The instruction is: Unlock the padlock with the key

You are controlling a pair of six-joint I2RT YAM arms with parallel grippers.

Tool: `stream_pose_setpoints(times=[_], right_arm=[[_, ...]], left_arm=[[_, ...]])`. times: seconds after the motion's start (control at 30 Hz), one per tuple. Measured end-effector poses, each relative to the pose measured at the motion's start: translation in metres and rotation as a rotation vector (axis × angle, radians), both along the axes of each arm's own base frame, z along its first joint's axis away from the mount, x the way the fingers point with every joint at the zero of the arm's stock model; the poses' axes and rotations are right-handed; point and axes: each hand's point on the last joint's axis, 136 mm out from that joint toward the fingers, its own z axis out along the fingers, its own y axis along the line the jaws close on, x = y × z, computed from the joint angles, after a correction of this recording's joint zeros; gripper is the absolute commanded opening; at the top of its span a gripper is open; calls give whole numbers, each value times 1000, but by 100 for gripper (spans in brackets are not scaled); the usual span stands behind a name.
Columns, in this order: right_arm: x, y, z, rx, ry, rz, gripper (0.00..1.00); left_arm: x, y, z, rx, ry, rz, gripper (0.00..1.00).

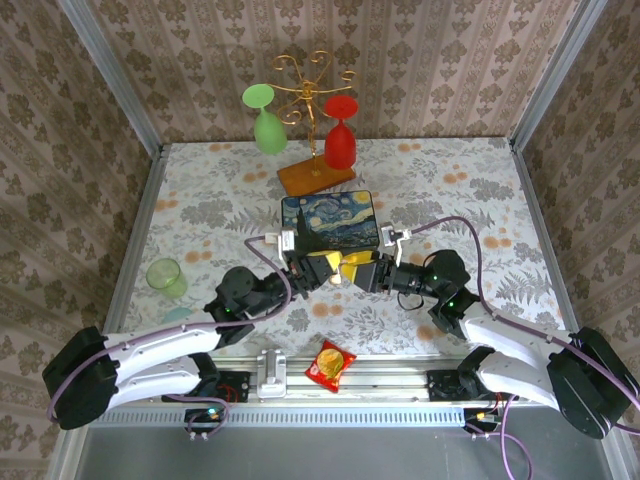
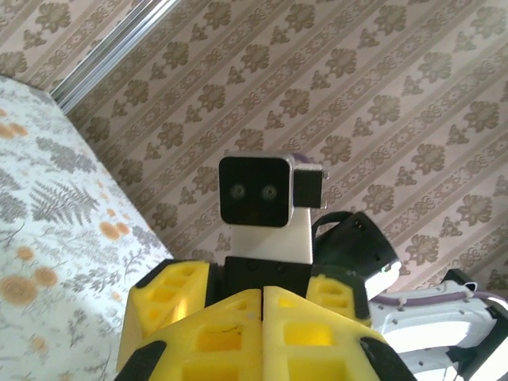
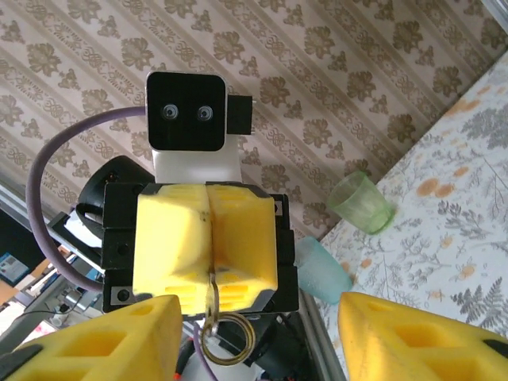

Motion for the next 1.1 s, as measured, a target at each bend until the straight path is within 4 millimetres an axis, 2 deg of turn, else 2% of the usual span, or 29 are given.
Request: stream_pose_setpoints(times=[0.4, 0.53, 1.1], right_arm=[[-5, -1, 11, 39, -14, 19, 22], [-6, -2, 10, 42, -13, 20, 17], [-7, -6, 5, 43, -12, 0, 21]], left_arm=[[7, -7, -6, 4, 3, 4, 0], [7, -7, -3, -7, -3, 4, 0], [7, -8, -8, -19, 15, 0, 0]])
